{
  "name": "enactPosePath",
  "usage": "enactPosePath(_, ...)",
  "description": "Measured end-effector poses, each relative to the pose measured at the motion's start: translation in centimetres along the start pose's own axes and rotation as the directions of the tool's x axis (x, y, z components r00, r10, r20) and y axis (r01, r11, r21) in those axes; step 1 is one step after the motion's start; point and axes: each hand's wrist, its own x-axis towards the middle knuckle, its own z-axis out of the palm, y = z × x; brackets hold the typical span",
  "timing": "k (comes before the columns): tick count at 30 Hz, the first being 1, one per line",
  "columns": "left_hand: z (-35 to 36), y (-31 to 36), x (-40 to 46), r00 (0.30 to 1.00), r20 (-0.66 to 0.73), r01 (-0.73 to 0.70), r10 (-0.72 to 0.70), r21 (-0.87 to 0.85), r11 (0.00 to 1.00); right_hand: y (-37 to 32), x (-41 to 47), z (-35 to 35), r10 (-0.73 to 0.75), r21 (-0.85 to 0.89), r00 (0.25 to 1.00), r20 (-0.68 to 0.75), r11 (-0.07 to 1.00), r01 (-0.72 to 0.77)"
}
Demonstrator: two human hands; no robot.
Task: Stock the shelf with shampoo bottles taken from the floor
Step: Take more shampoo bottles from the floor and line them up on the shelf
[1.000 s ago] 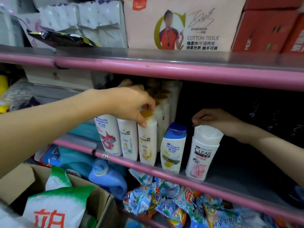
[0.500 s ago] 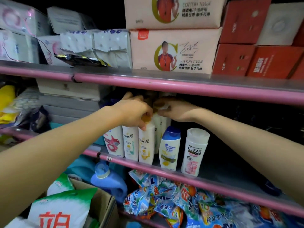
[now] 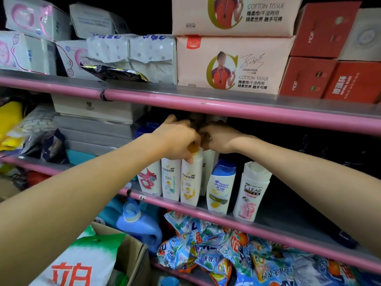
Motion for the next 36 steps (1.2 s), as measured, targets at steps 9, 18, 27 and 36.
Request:
enactPosePath(9,-0.2,0.9,0.2,1.000,-0.031,0.001,-0.001,0.001,1.000,0.6,-0.1,-1.2,0.027,0.029,0.994,0.103,0.999,-0.030)
enactPosePath(18,-0.1,0.9,0.4,1.000,-0.020,0.018,-0.018,-0.028,0.999,3.4,0.3,-0.1,0.103,0.064,0.991,-0.085,0.993,-0.098)
enactPosePath(27,0.4,0.8,0.0,0.997,-0.079,-0.003,0.001,-0.024,1.000,3.4,1.3,1.4,0.108,0.133,0.984,-0.138,0.987,-0.090)
enactPosePath(36,-1.2,2.6,-3.7,0.969,-0.202,0.011,-0.144,-0.547,0.837,0.9,-2.3,-0.8,0.154,0.039,0.975,-0.163,0.988,-0.149)
